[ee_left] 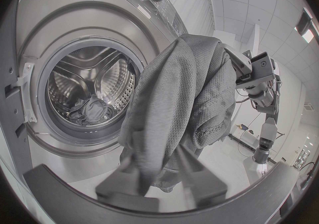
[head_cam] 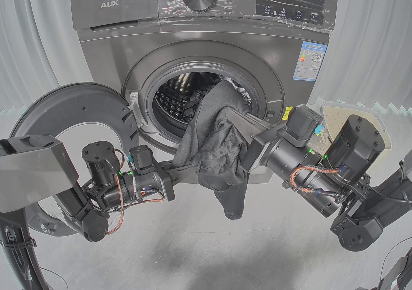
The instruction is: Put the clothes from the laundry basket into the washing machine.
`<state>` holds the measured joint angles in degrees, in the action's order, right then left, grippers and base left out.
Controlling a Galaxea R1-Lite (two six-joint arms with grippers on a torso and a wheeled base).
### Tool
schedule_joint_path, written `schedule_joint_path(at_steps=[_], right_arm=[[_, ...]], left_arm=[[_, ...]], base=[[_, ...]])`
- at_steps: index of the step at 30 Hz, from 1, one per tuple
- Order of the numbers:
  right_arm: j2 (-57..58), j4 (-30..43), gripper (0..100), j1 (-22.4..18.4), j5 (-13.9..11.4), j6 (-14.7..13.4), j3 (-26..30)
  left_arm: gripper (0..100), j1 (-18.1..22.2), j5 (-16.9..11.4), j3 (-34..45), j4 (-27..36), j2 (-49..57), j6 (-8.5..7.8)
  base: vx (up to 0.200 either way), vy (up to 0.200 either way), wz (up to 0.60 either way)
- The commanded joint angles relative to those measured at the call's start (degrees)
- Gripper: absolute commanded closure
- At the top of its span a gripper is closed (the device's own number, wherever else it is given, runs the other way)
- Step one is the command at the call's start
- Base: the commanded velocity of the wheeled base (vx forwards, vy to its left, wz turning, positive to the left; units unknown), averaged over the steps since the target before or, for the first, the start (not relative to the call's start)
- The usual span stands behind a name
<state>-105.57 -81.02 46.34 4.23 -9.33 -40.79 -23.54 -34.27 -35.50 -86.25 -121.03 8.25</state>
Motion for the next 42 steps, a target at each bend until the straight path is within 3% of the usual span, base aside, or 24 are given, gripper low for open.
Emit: schedule_joint_path(at_steps=[1, 14, 15, 23, 28, 42], right_arm=[[-0.1, 0.0, 100, 0.1, 0.0, -0.1, 0.0], [-0.1, 0.0, 100, 0.9, 0.1, -0.1, 0.0], [-0.1, -0.1, 100, 0.9, 0.1, -0.1, 0.0], [-0.2, -0.1, 100, 0.9, 0.1, -0.2, 0.1], [-0.5, -0.1, 100, 0.9, 0.1, -0.2, 0.3], [-3.3, 0.1, 100, -1.9, 0.1, -0.3, 1.0]], left_arm=[[0, 0.0, 0.0, -0.1, -0.1, 0.0, 0.36], [0, 0.0, 1.5, -1.8, -0.2, -0.9, 0.98], [100, 0.0, 1.5, -1.8, -0.2, -0.9, 0.98], [100, 0.0, 1.6, -2.9, -0.3, -1.0, 1.41], [100, 0.0, 3.2, -2.9, -1.5, -0.3, 1.5], [100, -2.1, 3.0, 5.1, -2.3, 7.8, 1.59]], base=[[0.0, 0.0, 0.0], [0.0, 0.0, 0.0], [0.0, 0.0, 0.0], [0.0, 0.0, 0.0], [0.0, 0.0, 0.0], [0.0, 0.0, 0.0]])
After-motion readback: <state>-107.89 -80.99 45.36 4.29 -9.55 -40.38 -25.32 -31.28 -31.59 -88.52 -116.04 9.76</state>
